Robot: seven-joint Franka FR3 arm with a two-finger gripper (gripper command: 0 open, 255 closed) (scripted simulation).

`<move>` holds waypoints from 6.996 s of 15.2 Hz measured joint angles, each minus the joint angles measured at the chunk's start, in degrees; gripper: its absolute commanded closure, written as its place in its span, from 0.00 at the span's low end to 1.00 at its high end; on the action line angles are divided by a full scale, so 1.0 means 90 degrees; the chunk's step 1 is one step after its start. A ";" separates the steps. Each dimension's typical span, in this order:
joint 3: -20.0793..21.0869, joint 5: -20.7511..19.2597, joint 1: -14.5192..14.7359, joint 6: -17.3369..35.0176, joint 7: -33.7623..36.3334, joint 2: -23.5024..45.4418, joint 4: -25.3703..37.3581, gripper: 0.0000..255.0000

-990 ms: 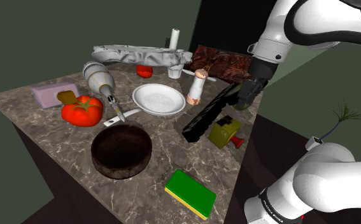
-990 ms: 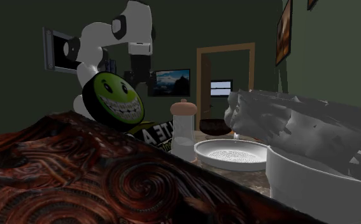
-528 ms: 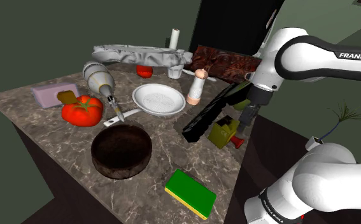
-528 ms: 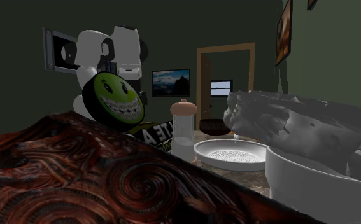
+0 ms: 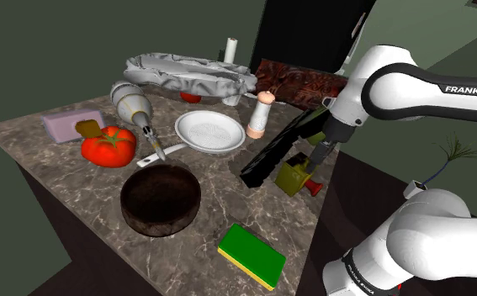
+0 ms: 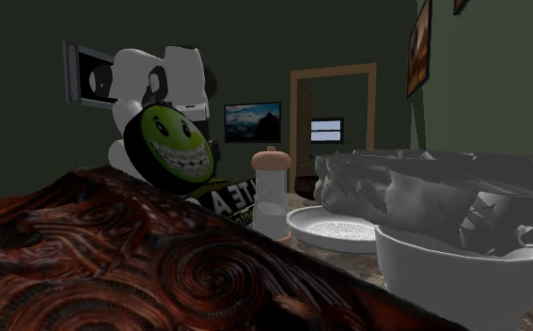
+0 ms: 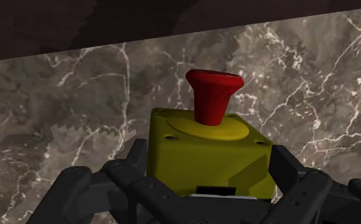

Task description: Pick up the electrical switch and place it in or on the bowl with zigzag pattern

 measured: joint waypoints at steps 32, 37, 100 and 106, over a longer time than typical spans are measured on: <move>0.0391 0.0311 -0.0345 -0.1161 -0.0004 0.0084 0.0354 0.00; 0.0783 0.0612 -0.0263 -0.0478 0.0562 0.0695 0.0255 0.00; 0.2017 0.1544 0.0267 -0.1893 0.2222 0.1397 0.2692 1.00; 0.2814 0.1896 0.0441 -0.1521 0.3065 0.2332 0.3506 1.00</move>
